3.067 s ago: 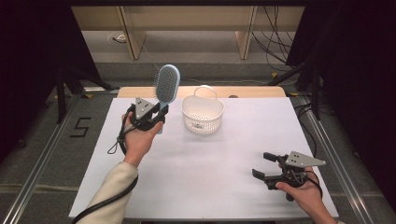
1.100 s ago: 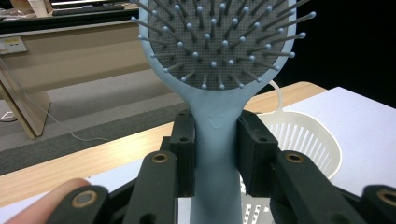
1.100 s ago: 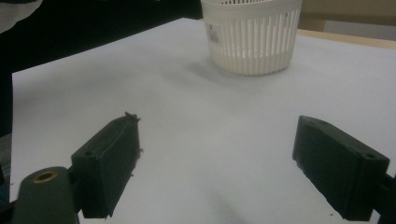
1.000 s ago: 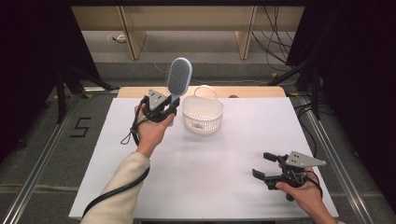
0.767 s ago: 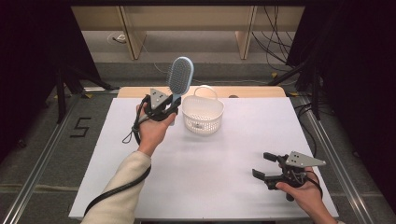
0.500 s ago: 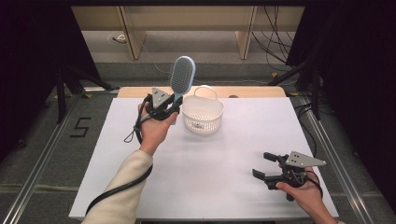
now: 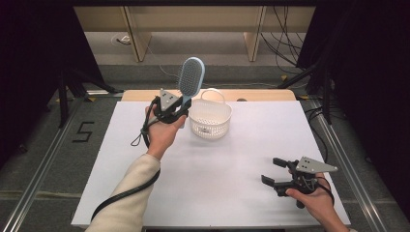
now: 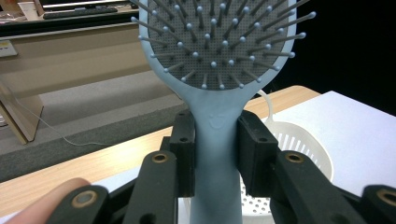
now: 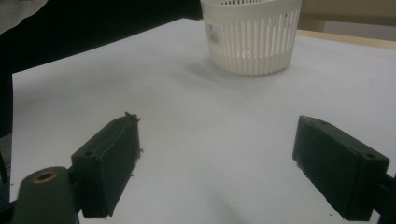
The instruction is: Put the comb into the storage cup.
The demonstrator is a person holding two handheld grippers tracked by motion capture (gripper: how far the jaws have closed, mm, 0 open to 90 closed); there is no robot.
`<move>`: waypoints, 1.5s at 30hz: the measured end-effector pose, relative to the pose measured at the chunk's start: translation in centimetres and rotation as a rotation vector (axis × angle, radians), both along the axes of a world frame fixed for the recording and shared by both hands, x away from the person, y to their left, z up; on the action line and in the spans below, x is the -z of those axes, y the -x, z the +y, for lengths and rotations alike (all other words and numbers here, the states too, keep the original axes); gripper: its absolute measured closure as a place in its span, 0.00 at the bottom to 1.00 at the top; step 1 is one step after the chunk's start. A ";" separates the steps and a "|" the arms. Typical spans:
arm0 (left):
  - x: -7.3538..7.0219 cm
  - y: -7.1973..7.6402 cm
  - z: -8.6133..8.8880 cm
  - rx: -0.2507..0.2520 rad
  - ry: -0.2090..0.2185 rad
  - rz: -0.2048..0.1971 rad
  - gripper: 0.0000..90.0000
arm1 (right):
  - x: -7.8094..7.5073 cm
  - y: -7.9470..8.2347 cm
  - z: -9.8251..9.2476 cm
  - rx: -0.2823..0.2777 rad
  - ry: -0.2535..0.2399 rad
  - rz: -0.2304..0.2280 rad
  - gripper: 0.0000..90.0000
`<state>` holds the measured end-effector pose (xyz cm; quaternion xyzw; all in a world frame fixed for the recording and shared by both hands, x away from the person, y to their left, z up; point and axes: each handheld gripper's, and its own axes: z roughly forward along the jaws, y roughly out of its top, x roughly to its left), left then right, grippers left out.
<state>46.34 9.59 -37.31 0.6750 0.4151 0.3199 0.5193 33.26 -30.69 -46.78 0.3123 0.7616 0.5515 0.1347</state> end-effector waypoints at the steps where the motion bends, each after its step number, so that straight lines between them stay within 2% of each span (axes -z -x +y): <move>1: 0.0 0.0 0.0 0.000 0.003 0.001 0.77 | 0.0 0.0 0.0 0.000 0.000 0.001 0.18; 45: -0.6 -1.2 -1.7 0.023 0.011 0.005 0.77 | 0.0 0.0 0.0 -0.001 -0.005 0.000 0.18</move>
